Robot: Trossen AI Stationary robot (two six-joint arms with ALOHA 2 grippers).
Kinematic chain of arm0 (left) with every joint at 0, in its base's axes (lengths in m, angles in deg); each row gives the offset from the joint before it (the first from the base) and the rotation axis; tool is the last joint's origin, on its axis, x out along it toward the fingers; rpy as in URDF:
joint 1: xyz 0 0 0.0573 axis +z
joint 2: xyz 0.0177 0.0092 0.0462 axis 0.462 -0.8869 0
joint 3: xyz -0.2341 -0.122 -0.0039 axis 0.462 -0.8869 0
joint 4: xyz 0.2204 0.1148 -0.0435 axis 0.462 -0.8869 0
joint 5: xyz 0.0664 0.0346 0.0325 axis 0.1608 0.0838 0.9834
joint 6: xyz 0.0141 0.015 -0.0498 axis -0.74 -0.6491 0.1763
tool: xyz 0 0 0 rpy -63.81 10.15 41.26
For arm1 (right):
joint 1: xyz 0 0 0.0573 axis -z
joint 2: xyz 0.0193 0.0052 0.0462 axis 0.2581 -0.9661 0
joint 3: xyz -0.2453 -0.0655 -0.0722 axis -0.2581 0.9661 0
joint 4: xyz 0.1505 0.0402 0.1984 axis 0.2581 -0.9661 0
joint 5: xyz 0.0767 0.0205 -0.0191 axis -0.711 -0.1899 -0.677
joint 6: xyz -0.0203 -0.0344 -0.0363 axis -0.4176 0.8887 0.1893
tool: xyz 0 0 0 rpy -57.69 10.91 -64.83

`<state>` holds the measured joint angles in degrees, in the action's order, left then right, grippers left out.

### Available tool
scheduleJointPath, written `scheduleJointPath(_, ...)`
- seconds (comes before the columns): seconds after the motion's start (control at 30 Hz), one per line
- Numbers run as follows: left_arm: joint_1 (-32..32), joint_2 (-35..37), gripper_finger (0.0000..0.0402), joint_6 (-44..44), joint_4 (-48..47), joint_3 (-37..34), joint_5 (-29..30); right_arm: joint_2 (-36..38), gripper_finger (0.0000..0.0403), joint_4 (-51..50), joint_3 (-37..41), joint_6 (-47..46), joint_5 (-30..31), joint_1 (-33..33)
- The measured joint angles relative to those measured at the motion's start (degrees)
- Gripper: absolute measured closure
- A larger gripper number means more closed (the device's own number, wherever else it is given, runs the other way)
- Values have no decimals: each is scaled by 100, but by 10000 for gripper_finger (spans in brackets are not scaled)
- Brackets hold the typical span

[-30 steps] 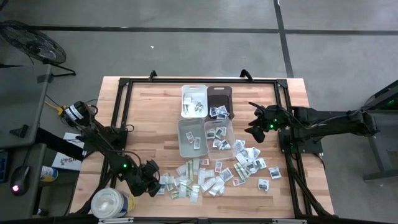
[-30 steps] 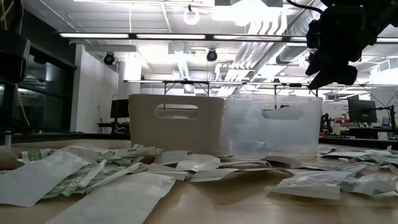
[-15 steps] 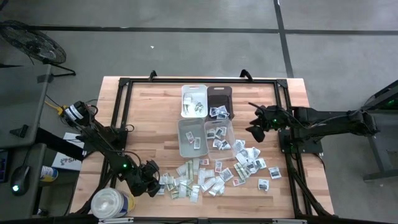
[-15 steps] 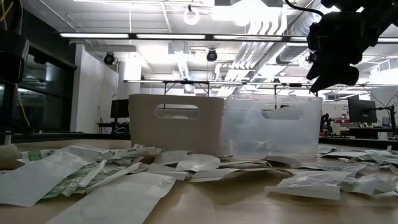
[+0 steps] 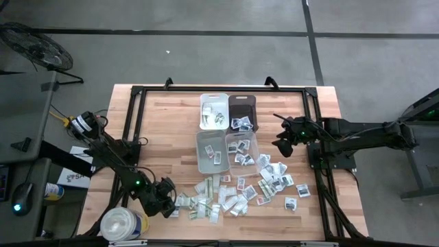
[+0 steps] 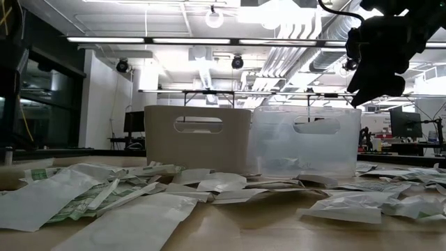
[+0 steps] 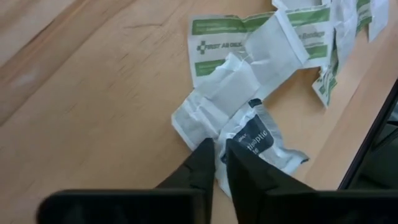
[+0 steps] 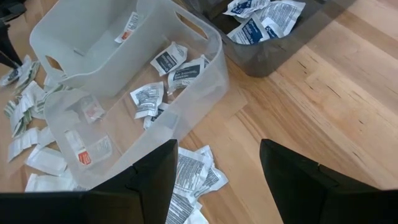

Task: Pick & Place First Aid Supplies
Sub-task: Put the gray towelette pack into the transparent bin

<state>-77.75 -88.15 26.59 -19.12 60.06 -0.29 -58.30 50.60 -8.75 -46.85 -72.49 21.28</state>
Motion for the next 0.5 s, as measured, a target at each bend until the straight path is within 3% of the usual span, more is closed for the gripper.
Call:
scheduleJointPath(0.13, 0, -3, 397, -4, -2, -3, -4, 0, 181, 0, 0, 0, 8, 0)
scheduleJointPath(0.5, 0, 484, 400, -321, 33, -8, 328, 1, 181, 0, 0, 0, 44, 0)
